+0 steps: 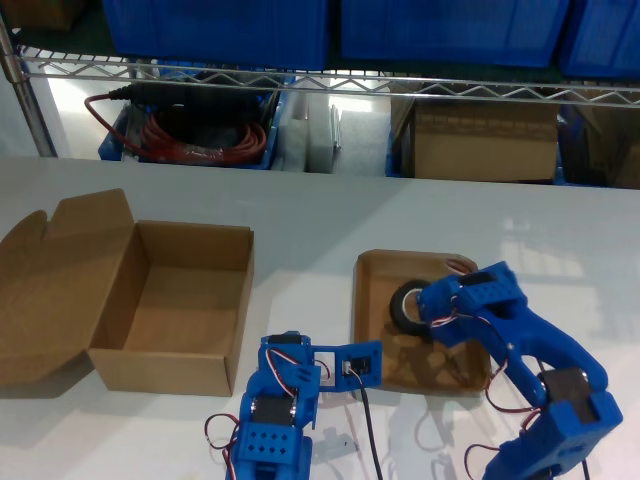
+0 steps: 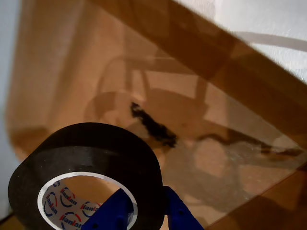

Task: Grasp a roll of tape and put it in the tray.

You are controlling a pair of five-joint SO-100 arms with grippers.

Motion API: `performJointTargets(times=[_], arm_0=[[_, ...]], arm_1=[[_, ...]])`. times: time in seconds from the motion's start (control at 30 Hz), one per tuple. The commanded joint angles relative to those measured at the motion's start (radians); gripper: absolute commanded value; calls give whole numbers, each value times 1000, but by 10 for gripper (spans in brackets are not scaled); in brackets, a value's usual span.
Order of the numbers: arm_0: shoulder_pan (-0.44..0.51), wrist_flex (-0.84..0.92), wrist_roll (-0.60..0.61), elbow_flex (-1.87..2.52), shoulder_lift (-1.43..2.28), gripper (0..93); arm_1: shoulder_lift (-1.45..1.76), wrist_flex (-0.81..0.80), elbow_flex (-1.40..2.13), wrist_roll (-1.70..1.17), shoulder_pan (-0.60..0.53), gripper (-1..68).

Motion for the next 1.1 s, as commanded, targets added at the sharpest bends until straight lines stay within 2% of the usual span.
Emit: performJointTargets(times=[0.0,0.2,0.23,0.33,0.4,0.57,0.67,0.77,0.9,0.97,1.07], arm_0=[[-9,-12,3,32,11,2],[-9,-12,3,32,11,2],[-9,-12,3,32,11,2],[-9,-12,3,32,11,2],[-9,-12,3,32,11,2],[-9,-12,3,32,11,2],[-9,-12,3,32,11,2],[-9,-12,3,32,11,2],[-9,-12,3,32,11,2],[-9,-12,3,32,11,2],[-9,-12,3,32,11,2]], arm_1=[[-17,5,-69,-12,-15,1],[-26,14,-75,-18,-29,1],[-26,18,-75,-21,-32,22],[-26,21,-74,-26,-32,167],[-21,23,-74,-28,-32,231],[6,31,-66,-21,-17,253],[87,26,-35,-17,28,246],[282,-48,77,-2,147,197],[657,-196,391,-17,382,21],[874,-215,586,-44,468,3],[1160,-206,864,-63,528,2]])
